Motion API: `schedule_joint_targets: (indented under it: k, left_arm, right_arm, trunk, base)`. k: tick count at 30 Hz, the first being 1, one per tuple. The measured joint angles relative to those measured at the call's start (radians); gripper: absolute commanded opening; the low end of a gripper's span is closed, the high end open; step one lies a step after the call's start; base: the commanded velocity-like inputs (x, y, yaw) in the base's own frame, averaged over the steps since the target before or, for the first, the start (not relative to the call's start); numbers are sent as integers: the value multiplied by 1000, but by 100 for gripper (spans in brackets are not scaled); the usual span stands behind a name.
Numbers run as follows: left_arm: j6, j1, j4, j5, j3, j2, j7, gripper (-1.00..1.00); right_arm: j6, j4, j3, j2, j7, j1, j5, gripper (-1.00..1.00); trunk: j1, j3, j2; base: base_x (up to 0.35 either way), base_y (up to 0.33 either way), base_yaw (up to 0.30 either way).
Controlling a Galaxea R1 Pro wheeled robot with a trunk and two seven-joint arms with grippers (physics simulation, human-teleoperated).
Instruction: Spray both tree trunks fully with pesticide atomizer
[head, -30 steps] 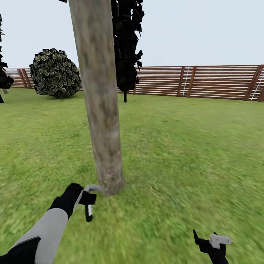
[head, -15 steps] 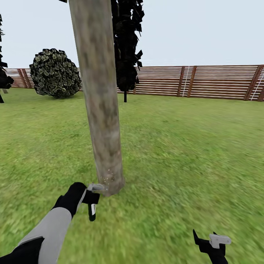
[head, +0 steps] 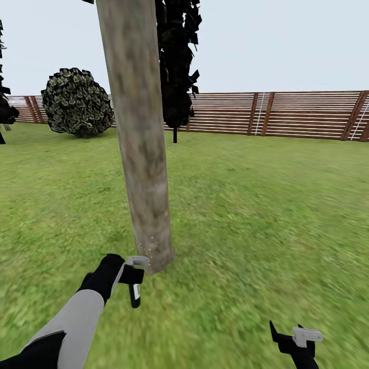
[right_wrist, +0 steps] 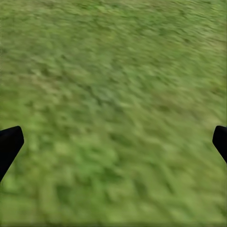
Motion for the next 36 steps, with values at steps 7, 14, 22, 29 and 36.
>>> schedule_joint_targets:
  k: [7,14,22,29,36]
  left_arm:
    - [-1,-3,-2,-11,2,61,-19,-100]
    - [29,-24,-2,-6,-1,118,-138,-100]
    - [95,-34,-5,-8,-127,12,-137,-100]
    - [98,-40,-8,-16,-134,70,-143,-100]
    - [135,-39,-69,-5,-135,91,-146,-100]
  right_arm:
    - [0,1,0,0,0,0,0,100]
    - [0,2,0,0,0,0,0,100]
    - [0,1,0,0,0,0,0,100]
    - [0,1,0,0,1,0,0,100]
    - [0,0,0,0,0,0,0,100]
  trunk:
    - [0,0,0]
    - [0,0,0]
    - [0,0,0]
    - [0,0,0]
    - [0,0,0]
  base:
    - [0,0,0]
    - [0,0,0]
    - [0,0,0]
    - [0,0,0]
    - [-17,0,0]
